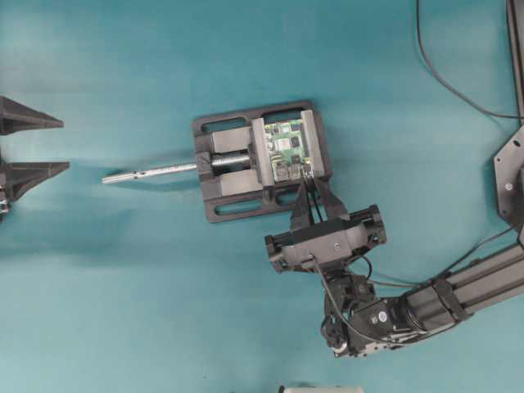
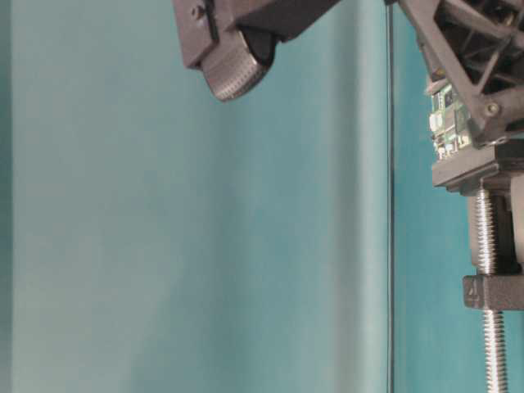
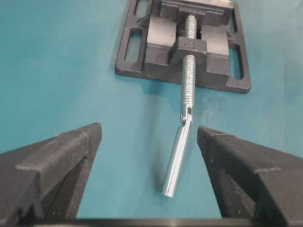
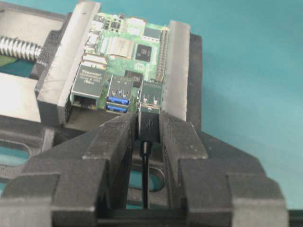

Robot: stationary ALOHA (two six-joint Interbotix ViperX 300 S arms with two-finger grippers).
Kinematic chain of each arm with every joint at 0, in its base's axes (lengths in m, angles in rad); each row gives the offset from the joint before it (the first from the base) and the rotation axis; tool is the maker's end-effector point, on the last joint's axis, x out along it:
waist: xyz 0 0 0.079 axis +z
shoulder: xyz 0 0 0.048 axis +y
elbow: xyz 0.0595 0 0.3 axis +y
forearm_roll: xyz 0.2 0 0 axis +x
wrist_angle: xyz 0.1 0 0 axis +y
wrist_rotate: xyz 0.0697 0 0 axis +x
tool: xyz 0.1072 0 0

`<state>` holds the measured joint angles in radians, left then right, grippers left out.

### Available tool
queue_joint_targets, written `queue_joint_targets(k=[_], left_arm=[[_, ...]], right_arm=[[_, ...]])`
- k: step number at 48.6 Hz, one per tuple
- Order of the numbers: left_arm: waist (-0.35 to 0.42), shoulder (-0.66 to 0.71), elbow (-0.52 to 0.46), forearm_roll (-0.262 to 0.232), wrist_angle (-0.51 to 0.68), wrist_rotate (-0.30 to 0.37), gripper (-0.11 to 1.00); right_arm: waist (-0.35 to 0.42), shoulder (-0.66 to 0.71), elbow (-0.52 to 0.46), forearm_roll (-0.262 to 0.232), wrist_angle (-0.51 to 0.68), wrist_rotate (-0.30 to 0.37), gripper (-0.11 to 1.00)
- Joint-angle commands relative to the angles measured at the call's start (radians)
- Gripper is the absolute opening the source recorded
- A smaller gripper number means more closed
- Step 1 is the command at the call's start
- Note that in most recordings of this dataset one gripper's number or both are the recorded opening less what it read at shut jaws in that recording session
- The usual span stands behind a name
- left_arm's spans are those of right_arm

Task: Insert the USB into the fixed PCB.

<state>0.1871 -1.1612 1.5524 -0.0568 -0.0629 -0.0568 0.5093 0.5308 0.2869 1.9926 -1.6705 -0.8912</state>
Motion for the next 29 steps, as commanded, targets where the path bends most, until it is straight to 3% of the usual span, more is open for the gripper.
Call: queue_joint_targets(k=[1,29], left_arm=[[0.002,0.015,-0.012,0.003,-0.009,-0.011,0.98],[0.002,0.015,-0.012,0.003,-0.009,-0.011,0.98]], right_arm=[[-0.077,-0.023,-0.006,-0.012,-0.011,0.002,0.21],[-0.054,-0.023,-0.032,-0.011,-0.026,0.02,0.21]])
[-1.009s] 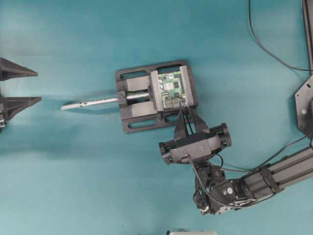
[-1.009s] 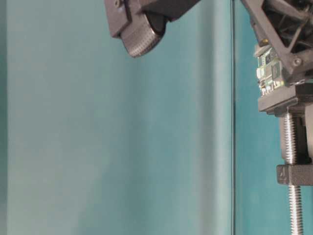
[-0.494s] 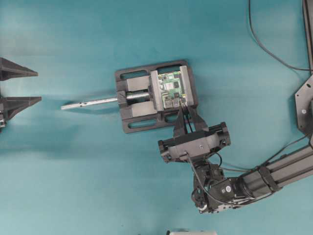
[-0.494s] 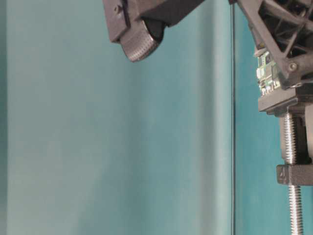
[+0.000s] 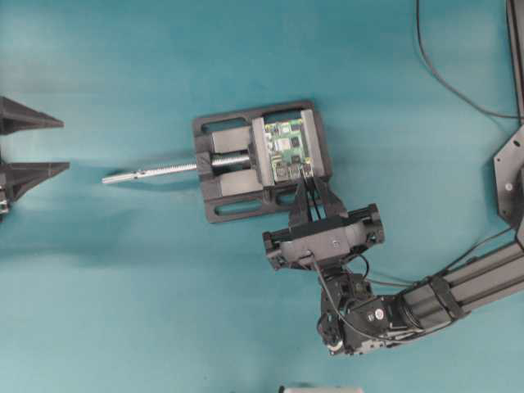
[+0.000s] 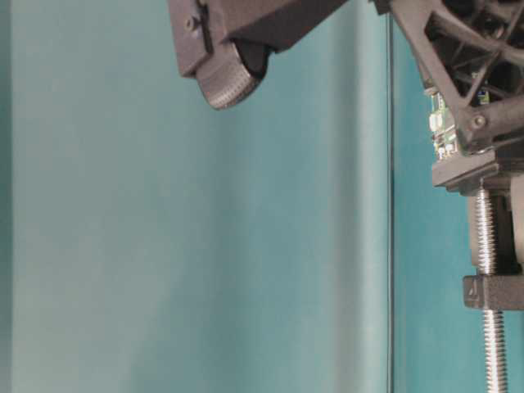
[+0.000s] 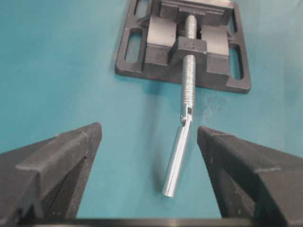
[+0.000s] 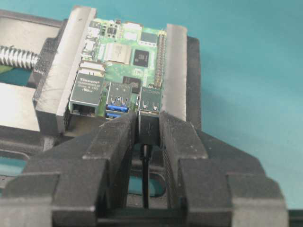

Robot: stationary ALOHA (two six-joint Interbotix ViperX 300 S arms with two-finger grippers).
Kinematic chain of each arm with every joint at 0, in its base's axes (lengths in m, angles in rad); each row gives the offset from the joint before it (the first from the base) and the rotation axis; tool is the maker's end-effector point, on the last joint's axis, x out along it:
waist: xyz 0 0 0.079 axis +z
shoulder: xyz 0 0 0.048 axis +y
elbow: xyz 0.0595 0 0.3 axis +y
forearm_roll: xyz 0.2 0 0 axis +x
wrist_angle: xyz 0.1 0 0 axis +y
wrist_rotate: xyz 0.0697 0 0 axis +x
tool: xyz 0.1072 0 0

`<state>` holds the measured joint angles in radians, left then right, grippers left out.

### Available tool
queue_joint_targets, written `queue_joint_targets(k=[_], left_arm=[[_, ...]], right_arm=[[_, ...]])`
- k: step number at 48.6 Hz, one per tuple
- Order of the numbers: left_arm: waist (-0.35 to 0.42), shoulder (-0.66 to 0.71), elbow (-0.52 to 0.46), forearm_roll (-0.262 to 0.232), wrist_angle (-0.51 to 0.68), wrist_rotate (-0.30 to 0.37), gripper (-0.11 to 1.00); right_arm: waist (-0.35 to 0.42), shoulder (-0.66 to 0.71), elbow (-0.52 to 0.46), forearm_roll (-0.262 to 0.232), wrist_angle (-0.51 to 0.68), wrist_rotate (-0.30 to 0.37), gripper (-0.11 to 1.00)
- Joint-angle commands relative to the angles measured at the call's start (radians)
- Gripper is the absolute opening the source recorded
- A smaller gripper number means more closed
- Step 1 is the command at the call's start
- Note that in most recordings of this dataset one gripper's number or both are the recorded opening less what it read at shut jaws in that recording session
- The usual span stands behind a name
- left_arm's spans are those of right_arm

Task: Insert the USB into the fixed PCB.

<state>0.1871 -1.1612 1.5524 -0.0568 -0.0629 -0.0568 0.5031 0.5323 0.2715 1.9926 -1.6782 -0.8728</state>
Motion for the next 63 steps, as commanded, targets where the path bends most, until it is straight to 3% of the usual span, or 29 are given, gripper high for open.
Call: queue_joint_targets(k=[1,52,57,63], left_arm=[[0.002,0.015,-0.012,0.003,-0.009,-0.011,0.98],[0.002,0.015,-0.012,0.003,-0.009,-0.011,0.98],[0.002,0.015,-0.012,0.003,-0.009,-0.011,0.98],[0.002,0.015,-0.012,0.003,-0.009,-0.011,0.98]], right_arm=[[-0.046,-0.025,-0.018,-0.011,-0.018,0.002,0.21],[0.012,-0.025,-0.04,0.005,-0.009,0.012,0.21],[0.018,-0.025,-0.04,0.005,-0.003,0.012,0.27],[0.025,-0.025,-0.04,0.005,-0.003,0.012,0.42]])
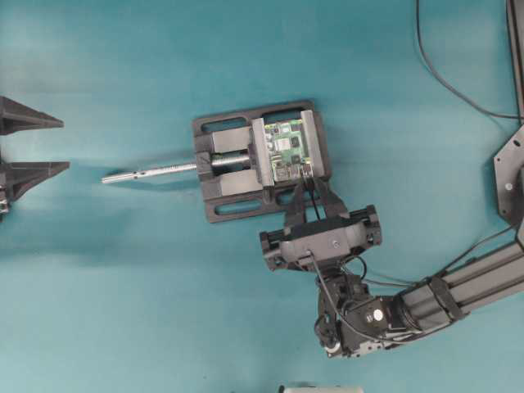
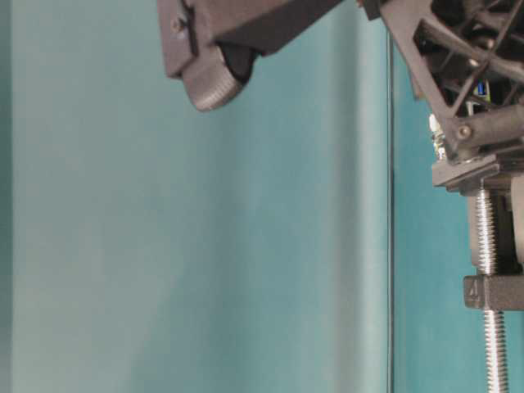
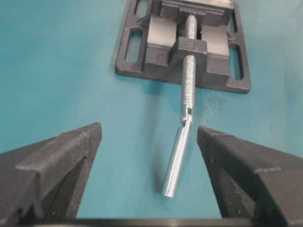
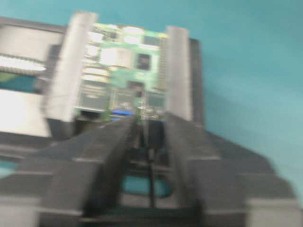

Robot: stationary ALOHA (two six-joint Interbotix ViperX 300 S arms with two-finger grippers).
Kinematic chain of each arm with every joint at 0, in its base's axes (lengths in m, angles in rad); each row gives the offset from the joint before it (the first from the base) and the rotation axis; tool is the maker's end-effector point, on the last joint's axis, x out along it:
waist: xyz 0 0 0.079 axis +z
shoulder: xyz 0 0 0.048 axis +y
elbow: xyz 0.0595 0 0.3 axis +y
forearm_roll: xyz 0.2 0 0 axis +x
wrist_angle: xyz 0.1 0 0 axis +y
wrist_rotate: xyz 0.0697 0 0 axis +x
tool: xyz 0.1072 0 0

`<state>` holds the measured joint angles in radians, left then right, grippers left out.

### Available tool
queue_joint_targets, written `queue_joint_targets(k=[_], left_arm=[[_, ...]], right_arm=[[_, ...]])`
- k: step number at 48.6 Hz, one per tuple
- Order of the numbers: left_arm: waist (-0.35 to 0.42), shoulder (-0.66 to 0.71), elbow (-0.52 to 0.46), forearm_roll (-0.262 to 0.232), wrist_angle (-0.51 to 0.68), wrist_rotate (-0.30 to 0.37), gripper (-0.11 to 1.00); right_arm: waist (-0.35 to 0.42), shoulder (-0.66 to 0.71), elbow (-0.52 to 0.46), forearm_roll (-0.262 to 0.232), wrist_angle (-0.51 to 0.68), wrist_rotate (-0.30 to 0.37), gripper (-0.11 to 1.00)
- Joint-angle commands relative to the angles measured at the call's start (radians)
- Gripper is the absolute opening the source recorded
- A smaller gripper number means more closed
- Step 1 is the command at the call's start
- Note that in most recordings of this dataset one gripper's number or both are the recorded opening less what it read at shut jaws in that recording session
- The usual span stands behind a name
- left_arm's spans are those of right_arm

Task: Insert the USB into the fixed PCB.

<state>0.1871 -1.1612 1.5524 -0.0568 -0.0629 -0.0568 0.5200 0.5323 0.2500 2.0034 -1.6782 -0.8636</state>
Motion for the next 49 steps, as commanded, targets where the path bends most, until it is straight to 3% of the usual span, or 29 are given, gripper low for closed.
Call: queue_joint_targets(k=[1,5,17,29,37,49], left_arm=[[0.002,0.015,-0.012,0.003,-0.009,-0.011,0.98],[0.002,0.015,-0.012,0.003,-0.009,-0.011,0.98],[0.002,0.015,-0.012,0.003,-0.009,-0.011,0.98],[0.002,0.015,-0.012,0.003,-0.009,-0.011,0.98],[0.003,0.015,-0.012,0.003,-0.009,-0.011,0.98],[0.002,0.015,-0.012,0.003,-0.008,-0.011,0.98]], right_arm=[[0.009,-0.025,-0.018,-0.006,-0.005,0.003,0.44],[0.012,-0.025,-0.018,-0.006,-0.003,0.003,0.49],[0.028,-0.025,-0.029,-0.003,-0.005,0.0,0.49],[0.044,-0.052,-0.015,0.04,0.005,-0.017,0.49],[0.057,-0.13,0.067,0.041,0.049,-0.052,0.49],[0.061,-0.267,0.255,0.023,0.143,-0.052,0.49]])
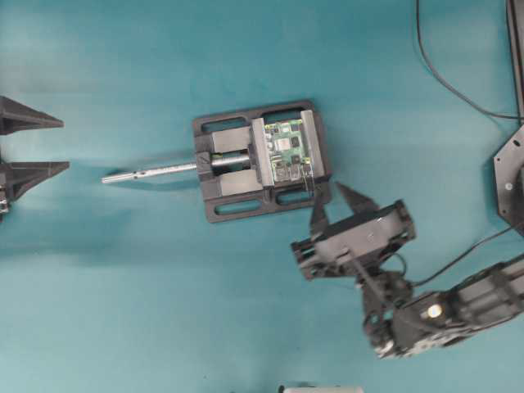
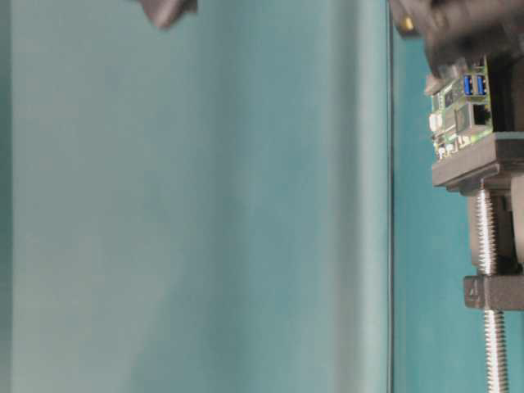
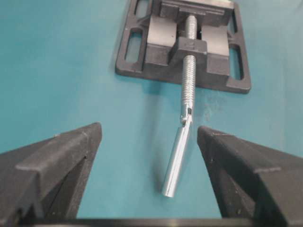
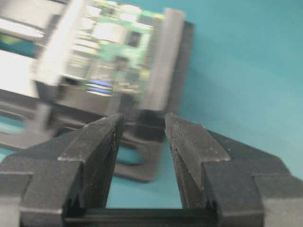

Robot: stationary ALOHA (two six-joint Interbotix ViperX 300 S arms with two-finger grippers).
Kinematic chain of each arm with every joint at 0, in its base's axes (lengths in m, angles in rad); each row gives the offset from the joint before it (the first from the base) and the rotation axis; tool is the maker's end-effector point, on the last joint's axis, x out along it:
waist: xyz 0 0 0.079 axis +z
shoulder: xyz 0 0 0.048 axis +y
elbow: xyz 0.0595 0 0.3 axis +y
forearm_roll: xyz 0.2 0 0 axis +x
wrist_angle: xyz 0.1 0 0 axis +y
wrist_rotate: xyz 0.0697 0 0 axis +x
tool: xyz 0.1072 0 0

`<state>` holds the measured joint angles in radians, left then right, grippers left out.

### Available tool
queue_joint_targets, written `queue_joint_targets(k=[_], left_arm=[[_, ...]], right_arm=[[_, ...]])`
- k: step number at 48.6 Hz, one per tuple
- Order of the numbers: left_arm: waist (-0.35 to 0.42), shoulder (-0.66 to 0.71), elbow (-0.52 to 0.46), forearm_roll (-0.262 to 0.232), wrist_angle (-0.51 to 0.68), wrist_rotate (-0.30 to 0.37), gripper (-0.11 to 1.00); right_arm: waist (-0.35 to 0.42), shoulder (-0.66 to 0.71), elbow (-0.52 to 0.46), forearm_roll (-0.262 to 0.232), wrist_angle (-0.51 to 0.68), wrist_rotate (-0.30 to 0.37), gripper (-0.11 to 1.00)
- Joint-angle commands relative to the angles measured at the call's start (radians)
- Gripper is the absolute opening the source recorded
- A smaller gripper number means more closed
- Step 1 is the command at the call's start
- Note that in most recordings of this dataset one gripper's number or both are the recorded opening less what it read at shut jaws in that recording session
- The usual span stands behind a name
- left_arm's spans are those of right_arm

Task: Insert the USB into the fixed PCB.

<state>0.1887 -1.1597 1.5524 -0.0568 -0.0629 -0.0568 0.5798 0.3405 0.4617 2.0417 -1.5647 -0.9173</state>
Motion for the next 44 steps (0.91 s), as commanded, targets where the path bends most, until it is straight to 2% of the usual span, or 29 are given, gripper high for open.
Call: queue_joint_targets(k=[1,7,13,22,35,44], left_arm=[[0.002,0.014,-0.012,0.003,-0.009,-0.011,0.98],[0.0,0.014,-0.012,0.003,-0.009,-0.011,0.98],[0.0,0.014,-0.012,0.003,-0.009,-0.011,0.98],[0.0,0.012,-0.012,0.003,-0.009,-0.011,0.98],[0.0,0.012,-0.012,0.003,-0.008,-0.011,0.98],[0.0,0.012,-0.012,0.003,-0.008,-0.011,0.98]], right_arm=[[0.002,-0.087,0.063,-0.025,0.044,0.006,0.49],[-0.006,-0.173,0.198,-0.1,0.16,0.021,0.48],[-0.025,-0.253,0.322,-0.186,0.236,0.067,0.48],[-0.064,-0.402,0.52,-0.357,0.342,0.135,0.48],[-0.267,-0.615,0.729,-0.706,0.63,0.141,0.48],[-0.488,-0.744,0.813,-0.936,0.834,0.141,0.48]])
